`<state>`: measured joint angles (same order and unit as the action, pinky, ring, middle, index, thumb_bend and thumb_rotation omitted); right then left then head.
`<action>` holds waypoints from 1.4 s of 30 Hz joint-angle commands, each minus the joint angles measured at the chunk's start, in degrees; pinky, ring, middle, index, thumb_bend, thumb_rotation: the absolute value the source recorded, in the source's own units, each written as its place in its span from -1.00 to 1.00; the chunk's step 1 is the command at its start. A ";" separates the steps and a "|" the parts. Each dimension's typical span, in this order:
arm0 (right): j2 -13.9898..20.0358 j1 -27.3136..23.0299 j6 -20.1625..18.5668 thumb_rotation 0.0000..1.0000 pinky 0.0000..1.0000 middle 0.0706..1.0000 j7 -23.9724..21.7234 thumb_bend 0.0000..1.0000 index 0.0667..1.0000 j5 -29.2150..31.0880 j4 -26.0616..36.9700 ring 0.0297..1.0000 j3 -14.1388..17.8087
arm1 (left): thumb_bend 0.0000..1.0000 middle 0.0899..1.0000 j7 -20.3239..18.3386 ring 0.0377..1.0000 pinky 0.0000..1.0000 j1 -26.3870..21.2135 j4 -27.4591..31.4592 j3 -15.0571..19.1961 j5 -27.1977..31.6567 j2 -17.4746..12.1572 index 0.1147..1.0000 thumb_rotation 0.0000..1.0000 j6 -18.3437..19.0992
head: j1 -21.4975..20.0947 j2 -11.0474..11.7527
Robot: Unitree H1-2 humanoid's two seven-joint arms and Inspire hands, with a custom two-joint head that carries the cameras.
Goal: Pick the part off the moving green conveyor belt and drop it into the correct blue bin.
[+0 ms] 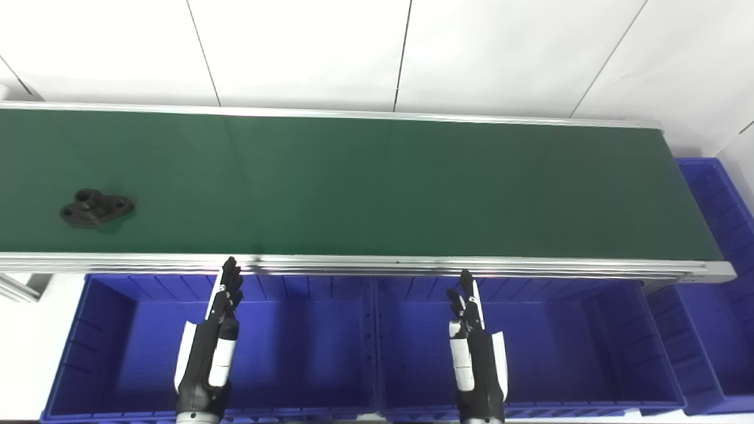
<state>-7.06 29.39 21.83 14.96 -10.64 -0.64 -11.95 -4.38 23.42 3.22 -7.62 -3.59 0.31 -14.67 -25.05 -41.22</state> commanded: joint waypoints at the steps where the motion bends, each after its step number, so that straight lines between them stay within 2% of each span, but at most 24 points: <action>1: -1.74 0.87 1.78 1.00 0.93 1.00 -0.52 0.47 1.00 -0.19 1.00 0.89 -0.64 | 0.75 1.00 0.71 0.97 0.99 -0.06 1.07 -0.24 -0.36 0.39 1.00 1.00 -2.55 | 0.03 -0.03; 15: -1.44 0.76 2.80 1.00 0.93 1.00 -1.04 0.48 1.00 -0.24 0.37 0.90 -0.26 | 0.74 1.00 0.47 0.97 0.99 -0.28 0.49 -0.47 -0.01 0.45 1.00 1.00 -3.59 | 0.51 0.29; 25: -1.53 0.64 3.06 1.00 0.93 0.99 -1.12 0.57 1.00 -0.23 0.19 0.89 -0.23 | 0.73 1.00 0.26 0.99 1.00 -0.21 0.41 -0.50 0.43 0.36 1.00 0.99 -4.00 | 0.51 0.32; 33: -1.33 0.72 3.14 1.00 0.95 1.00 -1.76 0.51 1.00 0.57 0.36 0.91 -0.52 | 0.72 1.00 0.06 0.99 1.00 -0.04 0.59 -0.63 0.49 0.26 1.00 1.00 -3.90 | 0.54 0.22; 38: -0.97 0.59 3.79 1.00 0.94 1.00 -1.89 0.49 1.00 0.63 -0.16 0.90 -0.47 | 0.71 1.00 0.35 0.98 1.00 -0.01 0.25 -0.71 0.00 0.44 1.00 1.00 -4.16 | 1.33 0.90; 42: -0.51 0.59 4.53 1.00 0.95 1.00 -2.28 0.47 1.00 1.22 -0.81 0.91 -0.24 | 0.72 1.00 0.72 0.98 0.99 0.03 -0.53 -0.91 -0.86 0.77 1.00 1.00 -4.23 | 3.28 2.30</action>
<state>-6.97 29.44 22.93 13.24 -9.55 -2.08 -11.70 -4.25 23.41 2.40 -7.99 -3.89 0.64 -16.91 -21.81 -38.94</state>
